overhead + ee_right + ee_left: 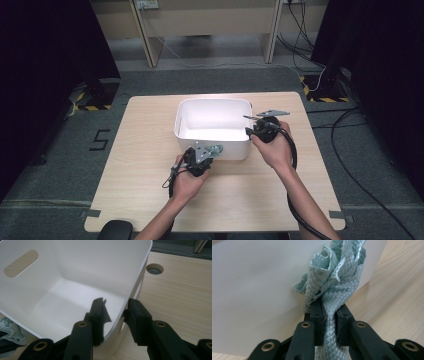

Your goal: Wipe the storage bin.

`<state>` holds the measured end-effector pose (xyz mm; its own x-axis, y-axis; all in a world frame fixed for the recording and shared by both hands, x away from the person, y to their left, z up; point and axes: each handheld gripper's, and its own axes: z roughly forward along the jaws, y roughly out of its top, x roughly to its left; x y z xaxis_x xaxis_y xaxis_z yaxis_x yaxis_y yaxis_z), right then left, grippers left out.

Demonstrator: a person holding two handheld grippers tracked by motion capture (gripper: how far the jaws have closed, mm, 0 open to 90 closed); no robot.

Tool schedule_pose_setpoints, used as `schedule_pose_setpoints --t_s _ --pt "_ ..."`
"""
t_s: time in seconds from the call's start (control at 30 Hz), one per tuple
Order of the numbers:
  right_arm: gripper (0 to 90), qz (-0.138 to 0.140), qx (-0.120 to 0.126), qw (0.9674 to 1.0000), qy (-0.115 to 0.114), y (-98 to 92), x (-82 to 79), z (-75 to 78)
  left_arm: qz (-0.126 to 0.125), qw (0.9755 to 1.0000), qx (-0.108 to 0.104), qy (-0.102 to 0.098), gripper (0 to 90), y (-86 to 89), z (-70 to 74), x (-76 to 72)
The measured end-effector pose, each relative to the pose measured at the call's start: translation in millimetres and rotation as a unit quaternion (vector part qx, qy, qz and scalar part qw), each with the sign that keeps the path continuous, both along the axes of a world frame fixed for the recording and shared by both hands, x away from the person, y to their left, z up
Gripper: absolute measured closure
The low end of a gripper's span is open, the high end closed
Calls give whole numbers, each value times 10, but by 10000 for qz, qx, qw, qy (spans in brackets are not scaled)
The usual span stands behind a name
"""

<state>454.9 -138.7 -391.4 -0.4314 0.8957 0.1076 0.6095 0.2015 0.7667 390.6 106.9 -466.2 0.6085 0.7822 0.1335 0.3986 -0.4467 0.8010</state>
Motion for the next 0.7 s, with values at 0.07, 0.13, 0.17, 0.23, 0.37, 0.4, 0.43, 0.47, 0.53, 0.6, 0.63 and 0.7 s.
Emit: schedule_pose_setpoints --t_s 0.07,0.13,0.17,0.23,0.37,0.4,0.43,0.47,0.53,0.6,0.63,0.7 --pt "673 1 -6 10000 3 -1 -1 1 2 10000 11 0 788 -4 -12 1" --pt "673 6 -5 10000 -6 0 -1 0 -7 10000 38 -2 788 -7 -24 3" --pt "674 8 -8 10000 -5 0 -1 0 -5 10000 38 6 788 -10 -31 2" --pt "673 -1 -3 10000 5 -1 -2 1 -1 10000 60 20 788 -12 -41 3" --pt "673 6 -5 10000 -4 -1 0 0 -25 9999 107 37 788 -12 -43 10" --pt "673 0 -3 10000 -1 -1 0 0 -25 9999 103 40 788 -12 -45 10" --pt "673 0 -1 10000 3 0 0 1 -26 9999 96 43 788 -13 -49 11" --pt "673 6 -13 10000 -8 -1 1 0 -23 9999 95 50 788 -14 -53 11" --pt "673 7 -17 10000 -9 0 0 1 -30 9999 116 54 788 -19 -67 14" --pt "673 8 -14 10000 -8 0 0 1 -33 9999 125 81 788 -22 -82 21" --pt "673 9 -15 10000 -7 -1 0 1 -34 9999 138 95 788 -25 -88 23" --pt "673 4 -15 10000 -9 0 -1 1 -35 9998 134 105 788 -29 -97 25"
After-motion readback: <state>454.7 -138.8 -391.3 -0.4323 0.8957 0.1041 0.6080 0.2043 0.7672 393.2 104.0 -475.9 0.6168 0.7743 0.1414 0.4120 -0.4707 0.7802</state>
